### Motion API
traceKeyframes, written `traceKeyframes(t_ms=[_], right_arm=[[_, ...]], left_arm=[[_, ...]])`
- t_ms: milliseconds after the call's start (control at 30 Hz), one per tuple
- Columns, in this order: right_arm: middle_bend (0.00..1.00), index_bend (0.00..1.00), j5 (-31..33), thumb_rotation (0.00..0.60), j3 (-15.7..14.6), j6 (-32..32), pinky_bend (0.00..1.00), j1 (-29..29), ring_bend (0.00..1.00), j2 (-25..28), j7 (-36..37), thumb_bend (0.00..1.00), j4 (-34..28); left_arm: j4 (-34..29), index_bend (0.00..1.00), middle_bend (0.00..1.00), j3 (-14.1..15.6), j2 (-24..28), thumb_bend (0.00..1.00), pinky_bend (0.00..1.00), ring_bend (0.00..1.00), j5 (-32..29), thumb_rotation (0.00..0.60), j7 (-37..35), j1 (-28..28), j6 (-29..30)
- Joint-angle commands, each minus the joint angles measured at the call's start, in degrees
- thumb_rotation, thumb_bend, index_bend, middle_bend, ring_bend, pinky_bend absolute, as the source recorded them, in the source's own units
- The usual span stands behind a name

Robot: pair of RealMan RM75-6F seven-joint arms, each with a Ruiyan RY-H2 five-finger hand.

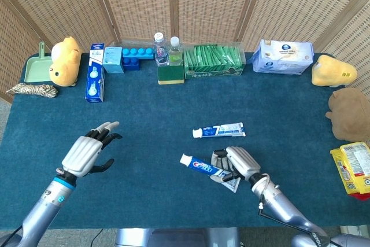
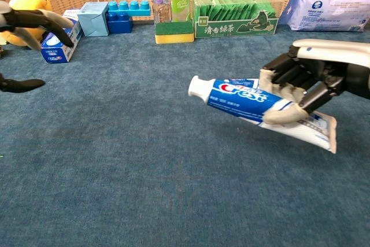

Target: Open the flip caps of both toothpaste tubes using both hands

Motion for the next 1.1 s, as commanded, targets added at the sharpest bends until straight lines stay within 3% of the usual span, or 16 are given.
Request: traceKeyframes(t_ms=[33,467,1100], right_arm=[[0.72,0.91,0.9,0.6,0.4,0.4,0.74,0.5,0.67,-1.1,-1.2,0.44,-0.2],[0.72,0.91,2.0,0.6,1.2,4.8,0.74,0.8,0.67,-5.5,-6.0,0.44,0.2],[0.72,0.91,0.1,0.6,0.8,7.1,0.74,0.3,0.67,-7.2,-6.6,0.44,0.0]], left_arm=[[-1.6,0.29,0.1,-1.7,-1.0,0.29,0.23,0.09,-4.5,0.6,1.2,-2.8,-3.1],[-3.9,0.3,0.08,-6.0,-2.2,0.28,0.25,0.07,-22.1,0.6,0.0,-13.2,-13.9],[-1.9,0.3,0.07,-7.1,-5.4,0.28,0.26,0.06,-34.5,0.6,-1.7,-24.6,-18.4]])
